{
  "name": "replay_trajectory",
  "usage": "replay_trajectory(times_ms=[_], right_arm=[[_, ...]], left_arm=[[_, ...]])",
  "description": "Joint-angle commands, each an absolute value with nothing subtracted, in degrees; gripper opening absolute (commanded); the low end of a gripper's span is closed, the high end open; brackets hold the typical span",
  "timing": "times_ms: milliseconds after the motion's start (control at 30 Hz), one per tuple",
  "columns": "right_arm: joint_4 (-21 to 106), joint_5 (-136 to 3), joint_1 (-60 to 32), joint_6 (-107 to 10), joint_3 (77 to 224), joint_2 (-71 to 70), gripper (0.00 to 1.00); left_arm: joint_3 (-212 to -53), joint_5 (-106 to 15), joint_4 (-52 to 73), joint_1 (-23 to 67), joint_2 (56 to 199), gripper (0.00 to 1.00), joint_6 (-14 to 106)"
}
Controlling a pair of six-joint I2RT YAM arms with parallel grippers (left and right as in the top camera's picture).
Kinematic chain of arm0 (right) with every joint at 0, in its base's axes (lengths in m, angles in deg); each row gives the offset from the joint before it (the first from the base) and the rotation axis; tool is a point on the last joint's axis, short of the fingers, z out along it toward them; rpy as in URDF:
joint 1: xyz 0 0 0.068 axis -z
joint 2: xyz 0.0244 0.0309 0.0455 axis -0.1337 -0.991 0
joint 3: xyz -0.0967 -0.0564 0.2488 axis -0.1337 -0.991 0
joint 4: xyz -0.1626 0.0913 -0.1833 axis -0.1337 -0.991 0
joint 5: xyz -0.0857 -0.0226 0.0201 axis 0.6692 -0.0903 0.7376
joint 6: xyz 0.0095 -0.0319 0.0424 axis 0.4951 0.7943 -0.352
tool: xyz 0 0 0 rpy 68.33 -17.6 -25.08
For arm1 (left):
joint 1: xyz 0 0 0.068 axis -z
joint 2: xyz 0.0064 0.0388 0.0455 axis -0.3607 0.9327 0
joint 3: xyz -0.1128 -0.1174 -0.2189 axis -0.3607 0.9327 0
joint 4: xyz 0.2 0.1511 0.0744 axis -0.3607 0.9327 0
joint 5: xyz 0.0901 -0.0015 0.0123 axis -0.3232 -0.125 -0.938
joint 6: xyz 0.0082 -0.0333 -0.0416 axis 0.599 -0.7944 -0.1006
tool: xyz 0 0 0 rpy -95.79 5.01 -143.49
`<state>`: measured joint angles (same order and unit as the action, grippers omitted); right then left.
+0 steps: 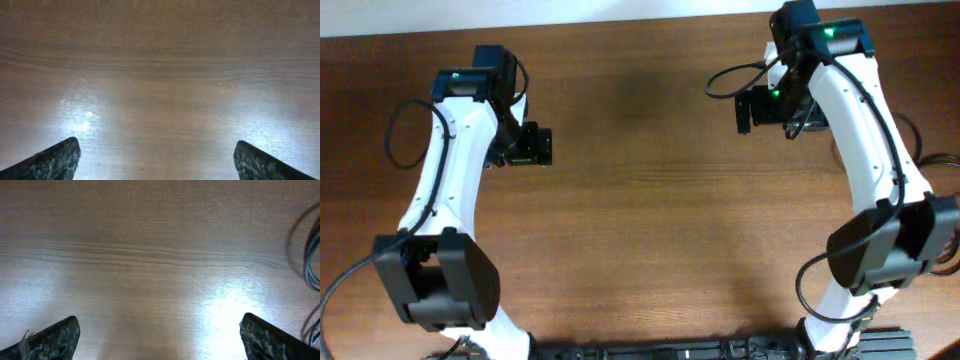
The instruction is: Untangle cables
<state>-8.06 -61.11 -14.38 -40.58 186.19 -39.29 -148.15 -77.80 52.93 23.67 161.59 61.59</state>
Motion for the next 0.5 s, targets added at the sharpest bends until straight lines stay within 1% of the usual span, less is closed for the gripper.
replay_trajectory(times_ms=[0, 33, 133, 200, 300, 400, 467], right_arm=[[-8.3, -59.9, -14.3, -41.1, 186.1, -33.6, 0.99], [-8.3, -59.6, -14.3, -41.1, 185.7, -32.8, 1.00], [-7.1, -58.9, -14.2, -41.2, 180.7, -26.4, 1.00], [-5.1, -58.9, -13.5, -41.1, 176.7, -22.0, 1.00], [-1.6, -58.9, -10.8, -40.9, 169.5, -14.7, 0.99], [2.9, -58.9, -6.9, -40.5, 159.6, -4.2, 0.99], [4.6, -58.9, -6.5, -40.4, 155.6, 1.1, 0.99]], left_arm=[[-143.7, -77.0, 50.0, 23.5, 153.2, 0.99, 62.5], [-141.9, -77.0, 49.0, 23.5, 151.5, 0.99, 62.5], [-131.5, -77.0, 41.4, 23.5, 140.5, 0.99, 62.5], [-128.7, -77.0, 39.2, 23.5, 135.4, 0.99, 62.5], [-127.3, -77.0, 37.9, 23.5, 129.7, 0.99, 62.5], [-126.9, -77.0, 37.8, 23.5, 125.9, 0.99, 63.9], [-124.9, -77.0, 36.7, 23.5, 123.9, 0.99, 65.3]])
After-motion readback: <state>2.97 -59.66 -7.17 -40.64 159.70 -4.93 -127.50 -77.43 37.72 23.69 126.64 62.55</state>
